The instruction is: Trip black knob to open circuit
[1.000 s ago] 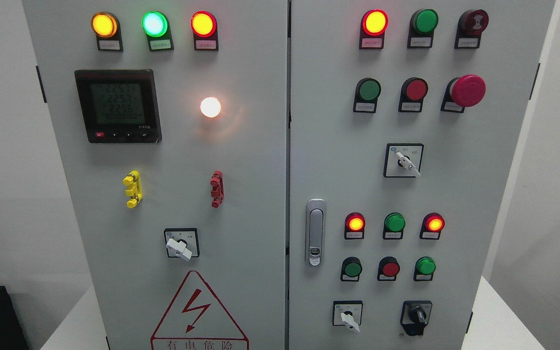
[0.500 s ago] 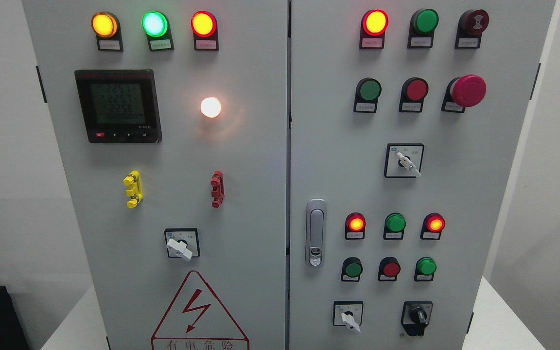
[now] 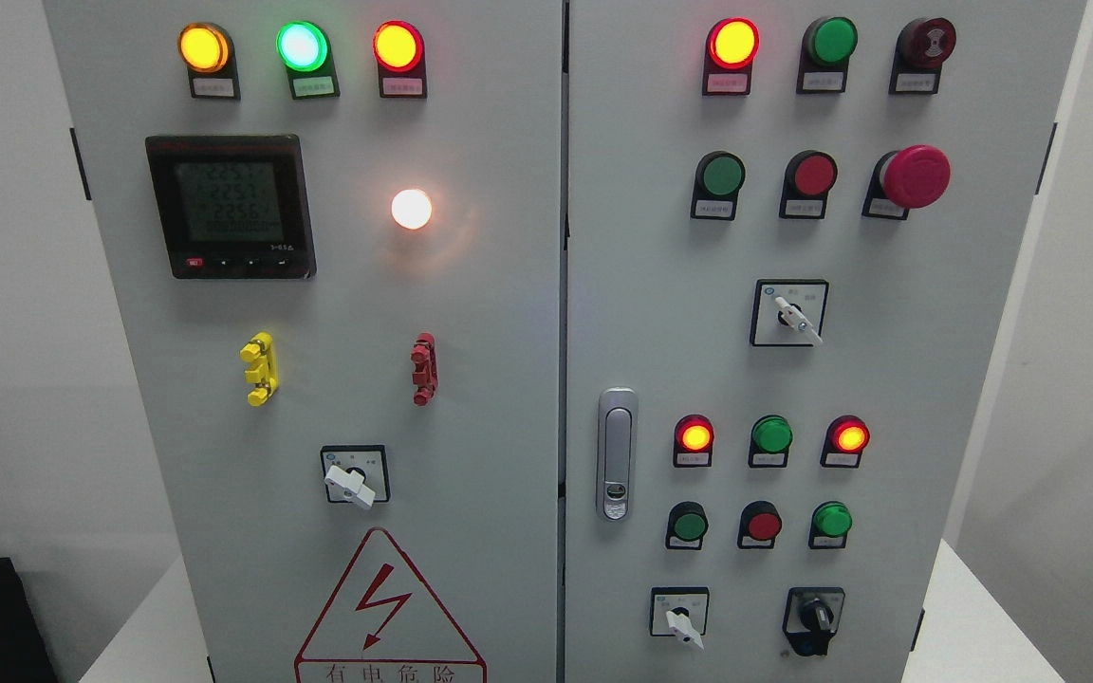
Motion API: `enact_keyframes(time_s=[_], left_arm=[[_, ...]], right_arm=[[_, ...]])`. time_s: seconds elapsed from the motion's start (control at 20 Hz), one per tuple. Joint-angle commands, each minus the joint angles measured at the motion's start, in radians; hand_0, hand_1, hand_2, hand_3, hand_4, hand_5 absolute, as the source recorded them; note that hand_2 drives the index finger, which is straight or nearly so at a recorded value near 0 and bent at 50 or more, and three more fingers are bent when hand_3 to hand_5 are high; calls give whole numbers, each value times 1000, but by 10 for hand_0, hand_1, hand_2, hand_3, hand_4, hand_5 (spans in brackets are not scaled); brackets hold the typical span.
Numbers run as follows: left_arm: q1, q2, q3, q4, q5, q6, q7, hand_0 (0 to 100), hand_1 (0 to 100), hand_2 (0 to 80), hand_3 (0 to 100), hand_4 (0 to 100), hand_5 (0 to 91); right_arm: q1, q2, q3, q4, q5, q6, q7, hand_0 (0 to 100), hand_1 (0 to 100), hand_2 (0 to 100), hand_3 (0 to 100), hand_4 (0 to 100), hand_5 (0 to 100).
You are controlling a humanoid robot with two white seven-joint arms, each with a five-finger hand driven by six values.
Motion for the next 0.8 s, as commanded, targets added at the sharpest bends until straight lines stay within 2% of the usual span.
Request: enact_keyframes(time_s=[0.0, 0.1, 0.3, 0.5, 0.6, 0.75], left_arm=[[0, -1, 1, 1, 2, 1, 0, 120, 389, 0, 0, 0, 0], [0, -1, 1, 1, 2, 0, 0, 120, 389, 0, 0, 0, 0], [0, -1, 1, 1, 2, 0, 0, 120, 389, 0, 0, 0, 0], [0, -1, 1, 1, 2, 1, 0, 120, 389, 0, 0, 0, 0], [0, -1, 1, 1, 2, 1, 0, 120, 389, 0, 0, 0, 0], [0, -1, 1, 1, 2, 1, 0, 120, 389, 0, 0, 0, 0]], right_arm=[[-3, 5, -12, -81, -4, -21, -9, 705, 898, 0, 928, 822, 665], [3, 11, -30, -159, -2, -19, -17, 734, 903, 0, 943, 837, 682], [28, 60, -36, -326, -1, 11, -17, 780, 919, 0, 954, 848, 737], [48, 63, -35, -447, -4, 45, -23, 790, 904, 0, 977, 878, 777], [57, 63, -27, -510, -4, 54, -52, 779, 887, 0, 997, 899, 805], [82, 54, -15, -587, -7, 70, -58, 775, 877, 0, 1000, 925, 844]])
